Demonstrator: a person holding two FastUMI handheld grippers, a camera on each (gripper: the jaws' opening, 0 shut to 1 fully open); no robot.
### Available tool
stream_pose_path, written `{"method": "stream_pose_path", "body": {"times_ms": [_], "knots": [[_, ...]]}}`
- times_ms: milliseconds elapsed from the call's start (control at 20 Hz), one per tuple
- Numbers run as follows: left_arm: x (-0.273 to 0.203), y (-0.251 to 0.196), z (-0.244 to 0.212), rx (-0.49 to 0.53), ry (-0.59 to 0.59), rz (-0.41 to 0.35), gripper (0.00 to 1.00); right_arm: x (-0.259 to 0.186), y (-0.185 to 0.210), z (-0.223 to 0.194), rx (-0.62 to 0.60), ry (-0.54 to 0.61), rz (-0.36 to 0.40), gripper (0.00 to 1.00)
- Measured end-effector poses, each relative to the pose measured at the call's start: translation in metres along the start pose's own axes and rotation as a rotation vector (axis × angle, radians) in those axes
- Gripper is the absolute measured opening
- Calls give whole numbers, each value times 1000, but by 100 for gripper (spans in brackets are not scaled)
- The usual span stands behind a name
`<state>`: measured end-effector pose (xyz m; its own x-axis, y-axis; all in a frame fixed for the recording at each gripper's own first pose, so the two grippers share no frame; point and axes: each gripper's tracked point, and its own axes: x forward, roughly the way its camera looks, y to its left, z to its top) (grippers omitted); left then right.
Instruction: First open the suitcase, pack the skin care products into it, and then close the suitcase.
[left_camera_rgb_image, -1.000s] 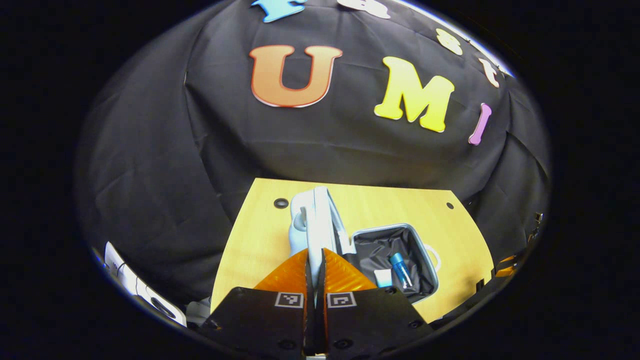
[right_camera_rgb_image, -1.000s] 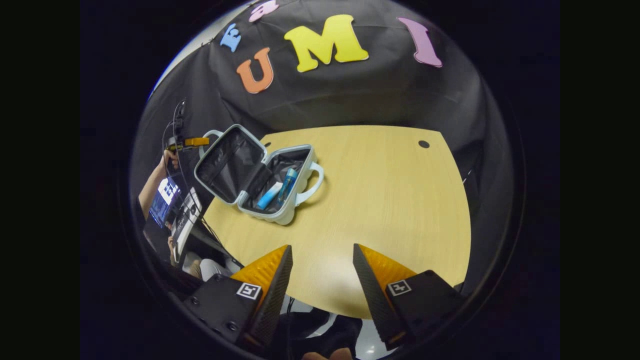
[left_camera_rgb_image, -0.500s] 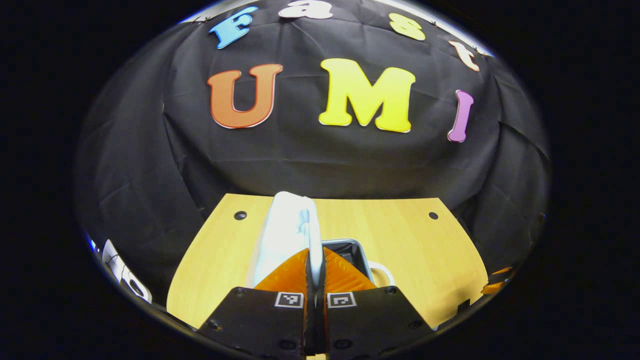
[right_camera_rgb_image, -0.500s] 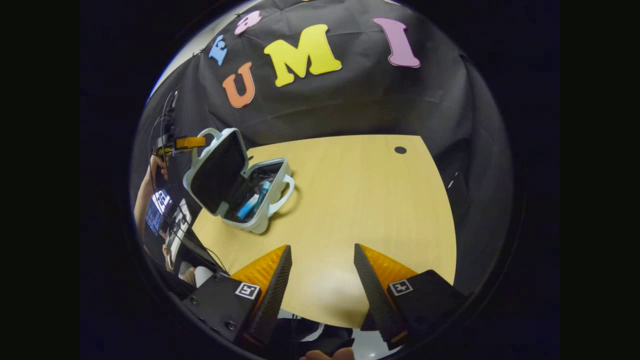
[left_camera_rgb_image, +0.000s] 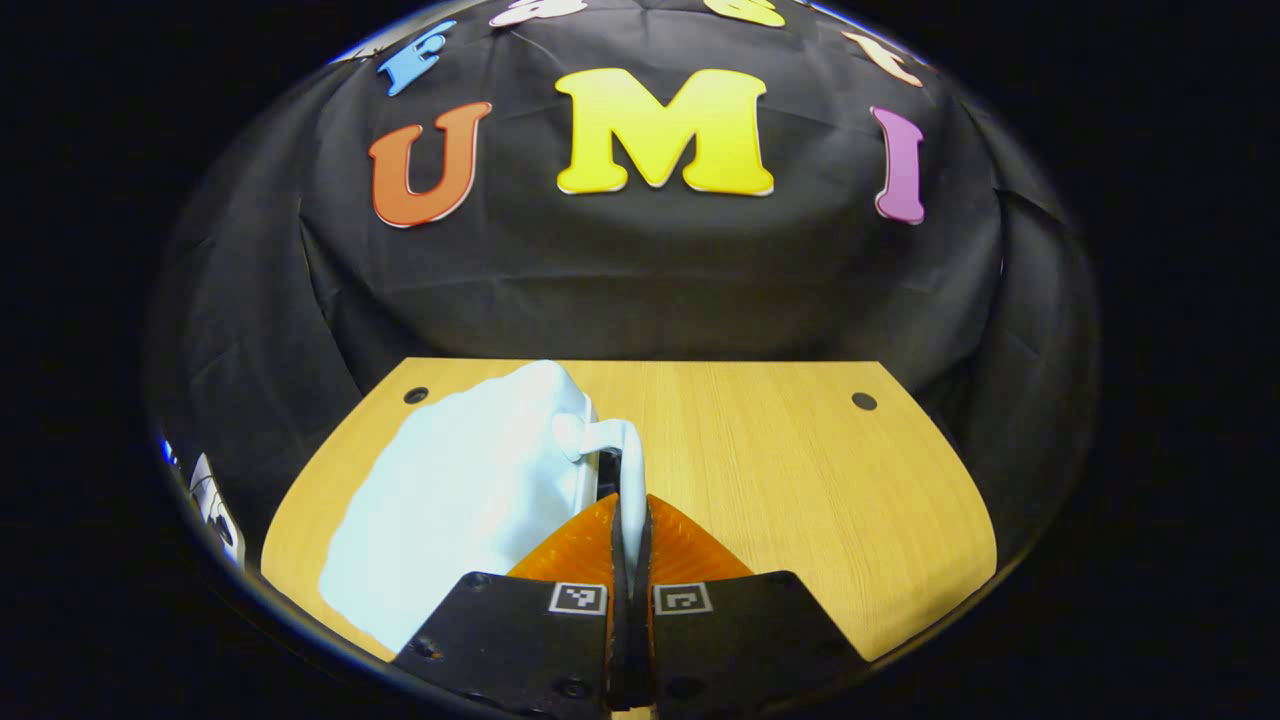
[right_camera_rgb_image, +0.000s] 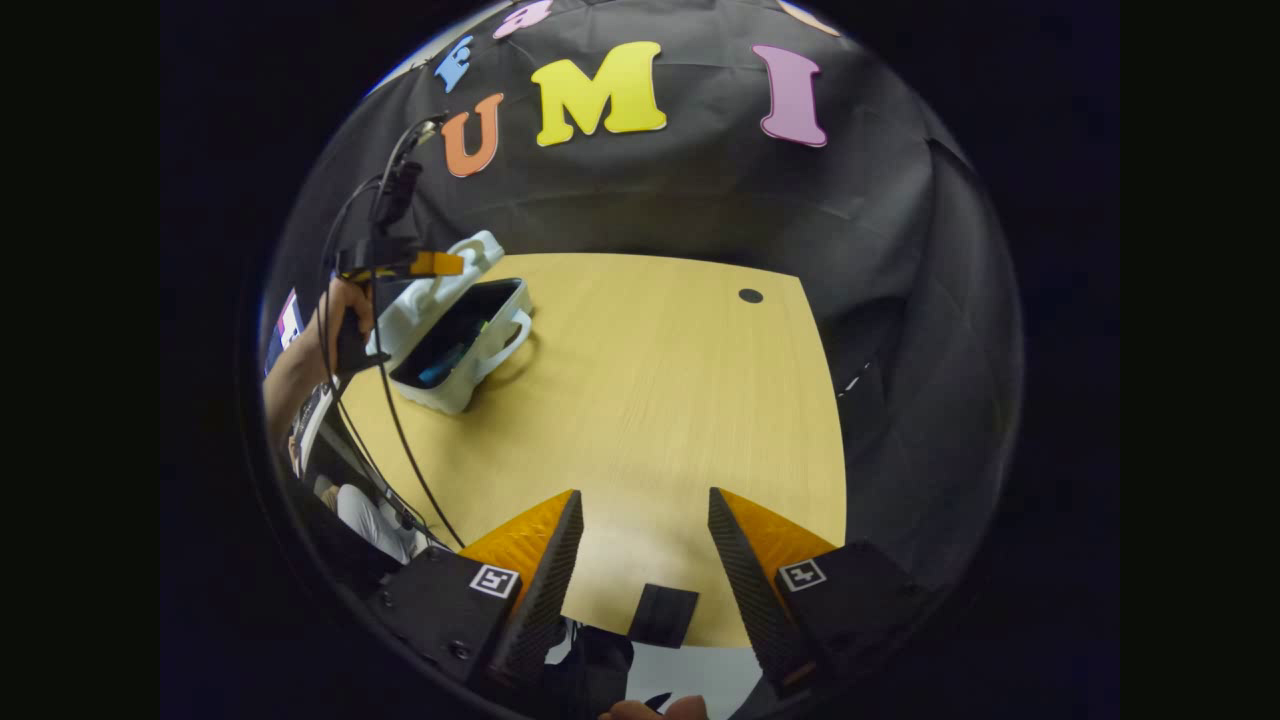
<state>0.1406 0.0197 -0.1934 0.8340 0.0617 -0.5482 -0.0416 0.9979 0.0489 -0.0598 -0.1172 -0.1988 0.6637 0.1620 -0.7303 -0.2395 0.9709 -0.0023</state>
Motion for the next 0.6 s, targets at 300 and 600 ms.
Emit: {"method": "stream_pose_path", "body": {"times_ms": [300,600], "knots": [[40,-28,-49,94,37,-1,3,-12,-12,-9,34,24,-40,76],[34,-41,-47,85,-38,-16,39,-7,10,19,35,-55,-35,76]]}}
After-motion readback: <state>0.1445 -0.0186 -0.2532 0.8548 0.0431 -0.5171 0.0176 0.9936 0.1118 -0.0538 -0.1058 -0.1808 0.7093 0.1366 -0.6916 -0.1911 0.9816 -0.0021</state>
